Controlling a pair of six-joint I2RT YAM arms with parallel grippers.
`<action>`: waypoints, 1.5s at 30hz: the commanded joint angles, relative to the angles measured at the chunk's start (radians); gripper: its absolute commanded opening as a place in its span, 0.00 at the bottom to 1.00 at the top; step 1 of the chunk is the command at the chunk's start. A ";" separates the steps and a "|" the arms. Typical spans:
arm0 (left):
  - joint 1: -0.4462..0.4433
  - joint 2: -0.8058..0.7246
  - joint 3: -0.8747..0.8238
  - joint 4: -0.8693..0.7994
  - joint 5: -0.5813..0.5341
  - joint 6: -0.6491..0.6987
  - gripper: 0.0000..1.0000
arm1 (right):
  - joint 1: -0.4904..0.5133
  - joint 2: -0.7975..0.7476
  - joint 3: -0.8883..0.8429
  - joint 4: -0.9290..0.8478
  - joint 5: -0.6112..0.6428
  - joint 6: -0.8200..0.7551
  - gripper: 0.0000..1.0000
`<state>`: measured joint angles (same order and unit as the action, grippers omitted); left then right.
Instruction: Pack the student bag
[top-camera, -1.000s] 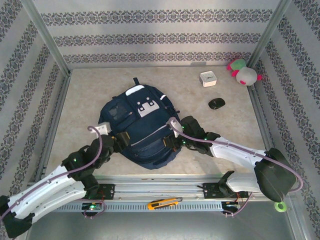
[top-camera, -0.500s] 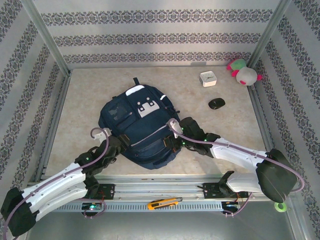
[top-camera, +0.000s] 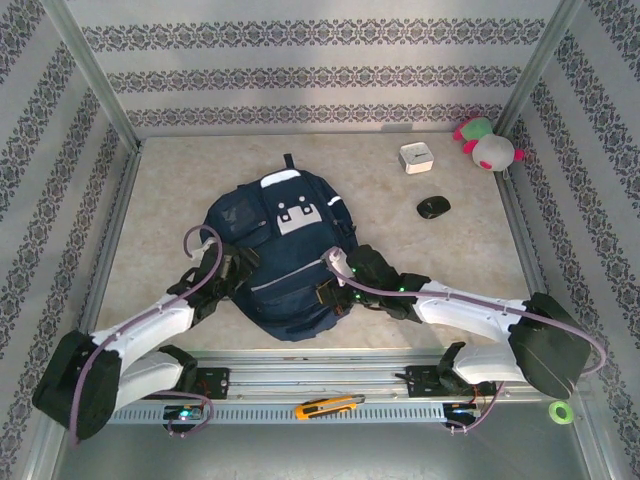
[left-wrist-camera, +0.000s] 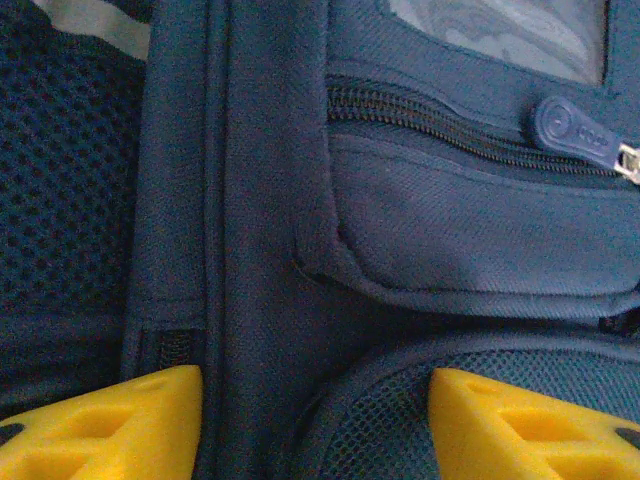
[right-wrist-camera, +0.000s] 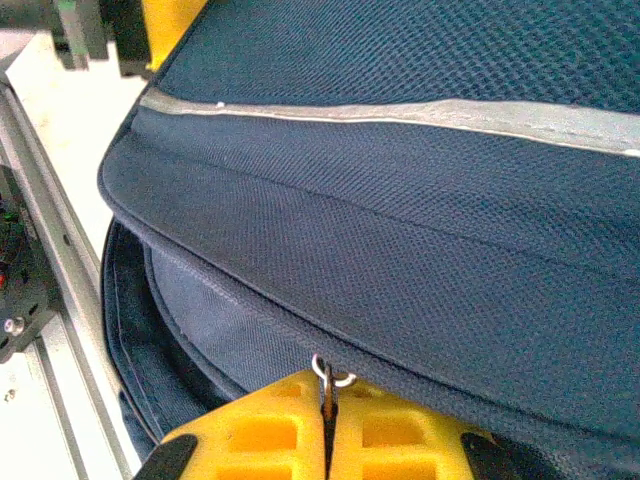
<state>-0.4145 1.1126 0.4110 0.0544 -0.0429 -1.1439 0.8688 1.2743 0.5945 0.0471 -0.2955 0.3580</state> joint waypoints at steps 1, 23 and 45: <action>0.035 0.071 0.074 0.136 0.084 0.072 0.62 | 0.010 0.023 0.023 0.044 0.007 0.018 0.00; 0.007 -0.339 0.245 -0.372 0.421 1.296 0.68 | -0.020 0.046 0.051 0.065 -0.075 -0.007 0.00; -0.294 0.115 0.253 -0.097 0.247 1.729 0.47 | -0.045 0.022 0.027 0.105 -0.106 0.032 0.00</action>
<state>-0.6994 1.2217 0.6407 -0.1127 0.2489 0.5377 0.8356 1.3144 0.6109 0.0875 -0.3622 0.3740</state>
